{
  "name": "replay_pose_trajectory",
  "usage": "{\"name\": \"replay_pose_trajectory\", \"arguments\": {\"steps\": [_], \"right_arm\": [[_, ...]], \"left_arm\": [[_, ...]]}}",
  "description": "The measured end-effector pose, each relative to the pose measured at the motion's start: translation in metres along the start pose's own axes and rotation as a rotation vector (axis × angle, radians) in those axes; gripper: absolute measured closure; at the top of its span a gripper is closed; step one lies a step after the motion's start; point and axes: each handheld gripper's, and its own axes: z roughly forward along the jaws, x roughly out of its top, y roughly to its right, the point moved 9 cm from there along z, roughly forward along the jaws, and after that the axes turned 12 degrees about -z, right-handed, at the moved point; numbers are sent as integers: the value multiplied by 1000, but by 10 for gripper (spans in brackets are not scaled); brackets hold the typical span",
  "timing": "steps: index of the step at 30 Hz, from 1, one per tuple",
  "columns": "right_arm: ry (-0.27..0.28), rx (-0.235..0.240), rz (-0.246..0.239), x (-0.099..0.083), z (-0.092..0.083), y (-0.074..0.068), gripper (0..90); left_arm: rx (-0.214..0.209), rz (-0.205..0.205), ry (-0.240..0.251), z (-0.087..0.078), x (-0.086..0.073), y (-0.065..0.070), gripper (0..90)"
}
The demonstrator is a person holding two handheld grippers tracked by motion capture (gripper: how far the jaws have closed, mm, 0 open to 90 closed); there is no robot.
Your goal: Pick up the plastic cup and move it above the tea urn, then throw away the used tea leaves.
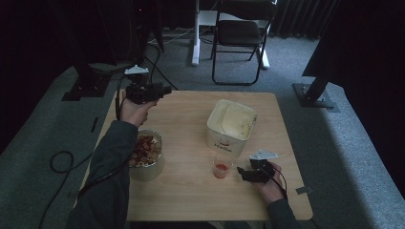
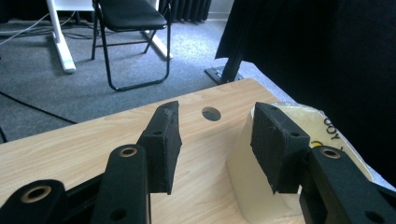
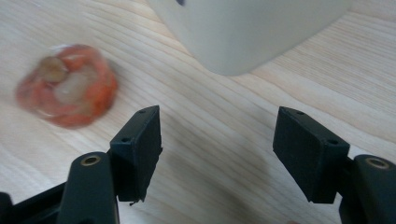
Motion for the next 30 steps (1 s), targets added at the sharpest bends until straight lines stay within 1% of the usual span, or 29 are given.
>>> {"name": "replay_pose_trajectory", "arguments": {"steps": [2,4,6,7,10,12,13,16,18,19,20,21,23,25,26,27,28,30], "right_arm": [[4,15,0,2,-2,-5,312],[0,23,-20,3,-2,-10,297],[-5,39,-43,4,-3,-15,277],[-3,43,-55,5,-3,-18,267],[20,61,-67,11,-5,-23,251],[27,68,-75,13,-6,-24,244],[48,87,-87,18,-8,-30,225],[69,111,-95,23,-9,-36,202],[83,116,-107,26,-8,-39,188],[83,116,-107,26,-8,-39,188],[101,123,-114,31,-7,-43,179],[109,132,-121,34,-6,-45,179],[112,155,-129,38,-6,-51,174],[116,176,-153,40,-5,-59,165],[116,178,-163,40,-5,-61,160],[126,184,-166,42,-4,-63,161],[138,195,-165,44,-4,-65,160],[162,199,-165,50,-3,-68,164]], "left_arm": [[6,-3,0,-4,-5,-4,519],[3,-14,-5,-9,-12,-6,508],[-10,-16,2,-13,-19,-4,501],[-16,-8,7,-15,-23,-3,495],[-9,6,16,-20,-30,-3,483],[-10,5,23,-23,-33,-4,483],[-8,4,40,-31,-38,-7,483],[-11,-6,57,-39,-40,-12,482],[0,-8,57,-42,-42,-18,474],[0,-8,57,-42,-42,-18,474],[3,-18,62,-43,-44,-23,474],[6,-21,66,-44,-44,-26,474],[7,-27,69,-46,-45,-28,474],[10,-18,67,-49,-47,-30,473],[16,-11,67,-50,-48,-31,472],[18,-7,69,-51,-48,-33,472],[18,-9,72,-53,-49,-34,471],[20,-16,76,-55,-50,-36,470]]}}
